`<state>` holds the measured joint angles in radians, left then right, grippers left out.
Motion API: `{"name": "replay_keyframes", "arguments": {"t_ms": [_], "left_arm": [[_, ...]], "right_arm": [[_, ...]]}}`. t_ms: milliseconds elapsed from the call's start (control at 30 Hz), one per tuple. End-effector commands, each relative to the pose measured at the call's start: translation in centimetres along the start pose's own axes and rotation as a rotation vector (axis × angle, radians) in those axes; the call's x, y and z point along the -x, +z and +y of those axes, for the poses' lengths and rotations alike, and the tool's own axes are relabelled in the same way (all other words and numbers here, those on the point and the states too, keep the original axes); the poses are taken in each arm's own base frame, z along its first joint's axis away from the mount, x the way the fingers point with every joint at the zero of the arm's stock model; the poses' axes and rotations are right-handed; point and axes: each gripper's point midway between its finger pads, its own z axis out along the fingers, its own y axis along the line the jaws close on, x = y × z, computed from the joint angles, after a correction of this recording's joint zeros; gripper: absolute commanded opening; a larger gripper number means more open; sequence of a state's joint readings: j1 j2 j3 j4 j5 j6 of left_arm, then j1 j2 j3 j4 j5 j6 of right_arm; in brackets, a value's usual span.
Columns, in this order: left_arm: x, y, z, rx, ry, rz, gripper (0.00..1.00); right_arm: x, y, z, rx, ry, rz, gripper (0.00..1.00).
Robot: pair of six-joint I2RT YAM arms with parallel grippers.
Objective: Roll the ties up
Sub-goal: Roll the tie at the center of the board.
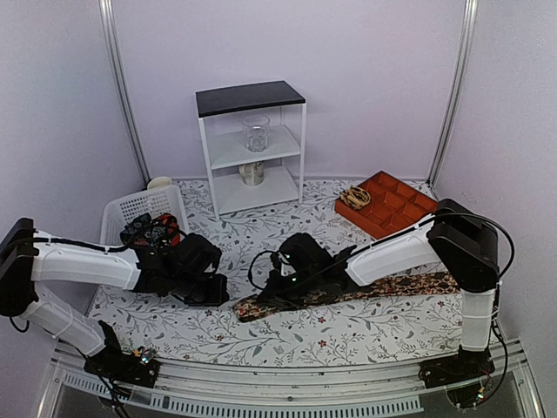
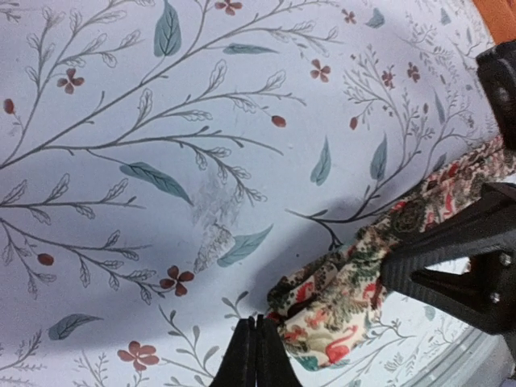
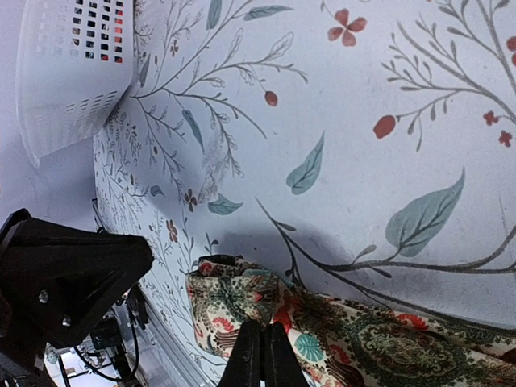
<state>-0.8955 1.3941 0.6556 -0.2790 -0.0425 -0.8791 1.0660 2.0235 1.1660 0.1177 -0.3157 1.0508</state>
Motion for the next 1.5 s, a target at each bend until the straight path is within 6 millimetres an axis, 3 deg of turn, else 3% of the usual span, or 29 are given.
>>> {"name": "replay_keyframes", "arguments": {"t_ms": [0,233,367,600,733,1033,1233,1433,1467], "left_arm": [[-0.6,-0.8,-1.3,-0.120,-0.040,0.002,0.01],[-1.4,-0.6,-4.8,-0.302,-0.020,0.016,0.00],[-1.9,0.0,-5.6,-0.320,-0.001,0.048,0.00],[-2.4,1.4,-5.5,-0.287,0.025,0.073,0.00],[-3.2,2.6,-4.0,-0.212,0.032,0.095,0.00],[-4.2,3.2,-3.3,-0.175,0.067,0.118,0.00],[-4.1,3.2,-3.3,-0.168,0.082,0.114,0.00],[-4.0,3.3,-3.3,-0.164,0.087,0.109,0.00],[-4.0,3.3,-3.3,-0.163,0.087,0.107,0.00]], "right_arm": [[0.3,-1.3,0.6,0.005,0.020,-0.043,0.00],[0.3,-1.5,-0.1,-0.013,0.046,-0.056,0.00],[0.3,-1.7,-0.2,-0.016,0.047,-0.062,0.00],[0.4,-2.0,-0.2,-0.021,0.041,-0.071,0.00],[0.4,-2.2,0.0,-0.020,0.038,-0.069,0.00],[1.7,-4.9,1.6,-0.070,-0.045,-0.107,0.17],[1.3,-3.4,1.8,-0.075,-0.123,-0.039,0.15],[-0.2,-1.2,-1.4,-0.143,-0.111,0.040,0.12],[0.1,-0.9,-0.8,-0.135,-0.116,0.039,0.12]]}}
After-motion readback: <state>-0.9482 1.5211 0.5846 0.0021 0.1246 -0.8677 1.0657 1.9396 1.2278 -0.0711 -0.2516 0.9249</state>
